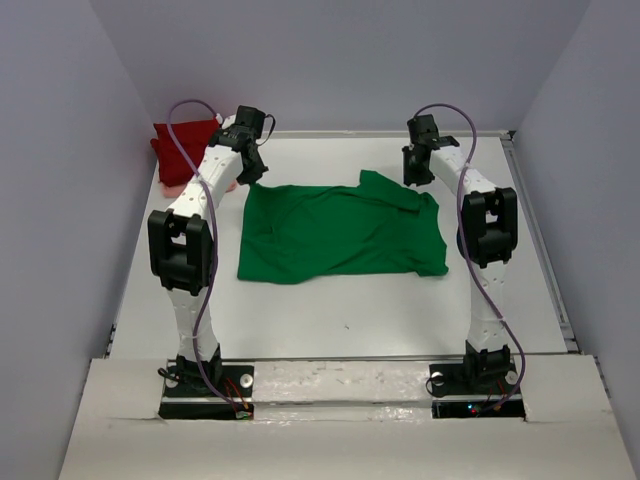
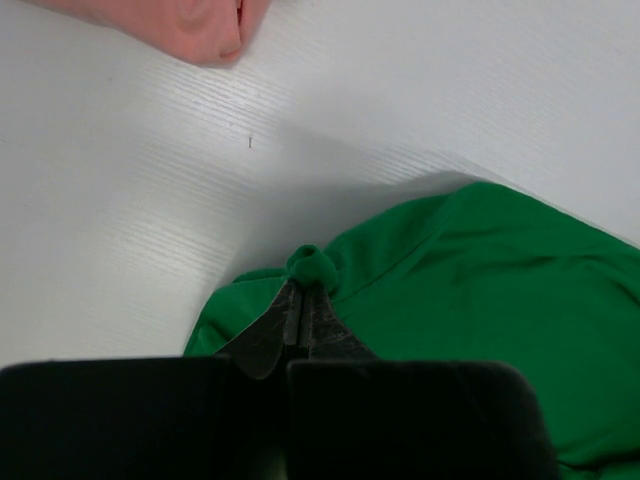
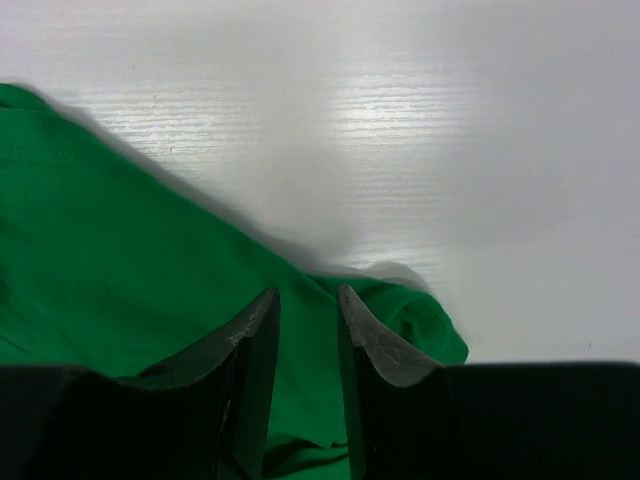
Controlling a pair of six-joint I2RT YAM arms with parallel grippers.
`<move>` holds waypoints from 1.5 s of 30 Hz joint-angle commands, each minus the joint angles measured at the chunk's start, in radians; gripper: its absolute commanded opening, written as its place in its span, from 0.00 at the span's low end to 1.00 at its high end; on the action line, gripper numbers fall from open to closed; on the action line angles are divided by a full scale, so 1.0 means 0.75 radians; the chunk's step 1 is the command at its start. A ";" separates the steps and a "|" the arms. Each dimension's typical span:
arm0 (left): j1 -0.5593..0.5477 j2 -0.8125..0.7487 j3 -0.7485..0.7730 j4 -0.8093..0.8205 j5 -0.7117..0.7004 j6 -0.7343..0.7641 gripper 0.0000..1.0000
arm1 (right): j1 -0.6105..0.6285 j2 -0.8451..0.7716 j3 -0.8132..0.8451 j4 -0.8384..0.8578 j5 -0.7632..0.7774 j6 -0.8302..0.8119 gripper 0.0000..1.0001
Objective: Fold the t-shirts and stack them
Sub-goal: Grap the side of the flattened tshirt furthest away from the robot with both arms
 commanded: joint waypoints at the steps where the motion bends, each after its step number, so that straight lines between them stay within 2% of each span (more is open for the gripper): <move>1: -0.007 -0.084 -0.024 0.006 -0.010 0.022 0.00 | 0.009 -0.016 -0.008 0.002 0.041 0.010 0.36; 16: -0.005 -0.092 -0.049 0.018 -0.010 0.031 0.00 | -0.004 -0.027 -0.082 -0.004 0.063 0.018 0.36; 26: -0.005 -0.092 -0.057 0.018 -0.002 0.029 0.00 | -0.004 -0.010 -0.055 0.002 0.049 0.014 0.33; 30: -0.007 -0.094 -0.063 0.024 -0.002 0.029 0.00 | -0.004 -0.014 -0.053 0.000 0.023 0.016 0.26; 33: -0.007 -0.092 -0.063 0.024 0.004 0.029 0.00 | -0.004 -0.016 -0.053 0.000 0.010 0.018 0.12; 34: -0.005 -0.090 -0.063 0.026 0.006 0.027 0.00 | -0.004 -0.016 -0.053 0.000 0.012 0.020 0.02; 35: -0.005 -0.090 -0.065 0.024 0.008 0.023 0.00 | -0.004 -0.018 -0.057 0.000 0.014 0.020 0.00; 45: -0.011 -0.108 -0.104 0.059 0.035 0.016 0.00 | -0.004 -0.120 -0.031 0.002 0.033 -0.006 0.00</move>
